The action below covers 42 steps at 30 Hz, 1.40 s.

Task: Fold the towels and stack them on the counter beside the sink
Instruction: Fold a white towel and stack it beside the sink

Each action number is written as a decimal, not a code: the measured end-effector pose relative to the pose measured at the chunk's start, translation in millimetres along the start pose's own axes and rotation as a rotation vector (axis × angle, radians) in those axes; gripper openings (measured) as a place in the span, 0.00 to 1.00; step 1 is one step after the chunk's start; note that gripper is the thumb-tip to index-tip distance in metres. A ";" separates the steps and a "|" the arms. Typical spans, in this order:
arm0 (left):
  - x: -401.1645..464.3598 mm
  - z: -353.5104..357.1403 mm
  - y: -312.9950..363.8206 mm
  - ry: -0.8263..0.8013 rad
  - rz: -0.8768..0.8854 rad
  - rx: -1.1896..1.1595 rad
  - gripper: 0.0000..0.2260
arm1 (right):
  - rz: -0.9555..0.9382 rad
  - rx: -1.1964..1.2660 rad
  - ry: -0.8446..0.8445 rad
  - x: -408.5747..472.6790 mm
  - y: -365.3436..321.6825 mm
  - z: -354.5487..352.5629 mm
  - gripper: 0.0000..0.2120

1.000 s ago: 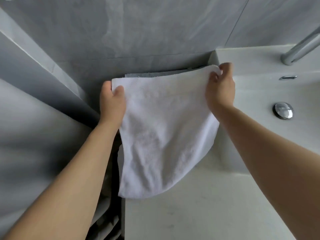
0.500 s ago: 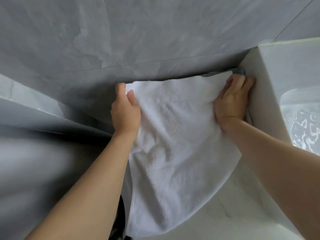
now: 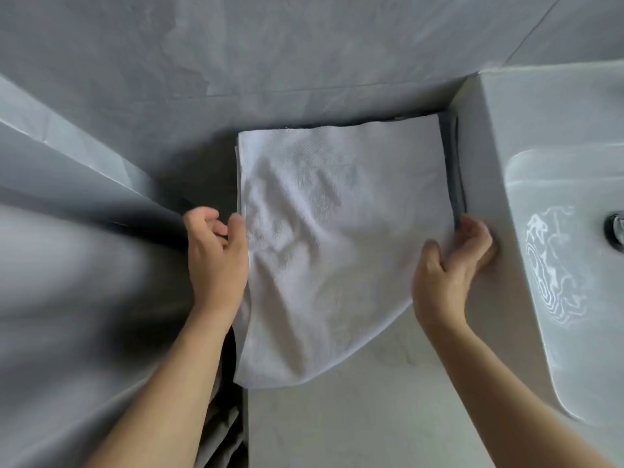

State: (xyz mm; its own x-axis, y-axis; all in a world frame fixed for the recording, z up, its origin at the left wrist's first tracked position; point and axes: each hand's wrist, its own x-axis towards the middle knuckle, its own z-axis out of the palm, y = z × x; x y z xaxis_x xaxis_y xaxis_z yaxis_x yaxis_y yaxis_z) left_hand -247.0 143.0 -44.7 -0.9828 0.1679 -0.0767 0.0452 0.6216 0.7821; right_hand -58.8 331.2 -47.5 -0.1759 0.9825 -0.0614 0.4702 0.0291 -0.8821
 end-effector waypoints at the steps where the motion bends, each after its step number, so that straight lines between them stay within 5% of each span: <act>1: -28.6 -11.8 -14.9 -0.080 -0.080 0.014 0.16 | 0.199 0.082 -0.018 -21.3 10.6 -10.1 0.24; 5: -117.1 -41.2 -59.6 -0.366 -0.228 0.184 0.23 | 0.522 0.224 -0.226 -44.9 29.6 -26.7 0.21; 8: -140.1 -46.5 -67.4 -0.446 -0.009 0.421 0.37 | 0.807 0.453 -0.346 -28.1 13.9 -20.3 0.14; 11: -137.3 -43.2 -62.4 -0.561 0.268 0.668 0.26 | 0.774 0.467 -0.385 -20.3 -7.5 -15.4 0.14; 14: -127.7 -45.2 -40.1 -0.560 0.167 0.318 0.06 | 0.746 0.715 -0.451 -19.7 -19.9 -16.8 0.14; 19: -110.6 -52.3 11.8 -0.419 -0.555 -0.702 0.09 | 0.759 1.082 -0.504 -16.5 -25.1 -27.7 0.08; 25: -86.8 -59.5 23.2 -0.540 -0.824 -0.975 0.13 | 0.641 0.516 -0.674 -16.3 -16.1 -22.6 0.29; 31: -106.8 -46.6 -0.3 -0.370 -0.730 -0.819 0.14 | 0.694 0.085 -0.519 -57.9 14.1 -22.2 0.36; 33: -122.6 -44.0 -13.8 -0.311 -0.618 -0.685 0.19 | 0.656 0.046 -0.448 -73.9 24.8 -24.6 0.29; 37: -159.0 -49.6 -45.9 -0.406 -0.411 -0.559 0.23 | 0.502 -0.044 -0.640 -90.2 30.3 -28.0 0.08; 42: -182.3 -57.1 -69.3 -0.603 -0.315 -0.273 0.25 | 0.148 0.005 -0.513 -96.8 23.6 -51.6 0.06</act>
State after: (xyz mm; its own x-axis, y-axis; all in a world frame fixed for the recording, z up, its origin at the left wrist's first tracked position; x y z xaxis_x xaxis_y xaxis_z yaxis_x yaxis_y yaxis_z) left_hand -81.2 25.6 -49.6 -0.6692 0.4530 -0.5891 -0.3472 0.5103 0.7868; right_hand 13.9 246.3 -38.4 -0.5084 0.7601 -0.4048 0.5180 -0.1055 -0.8488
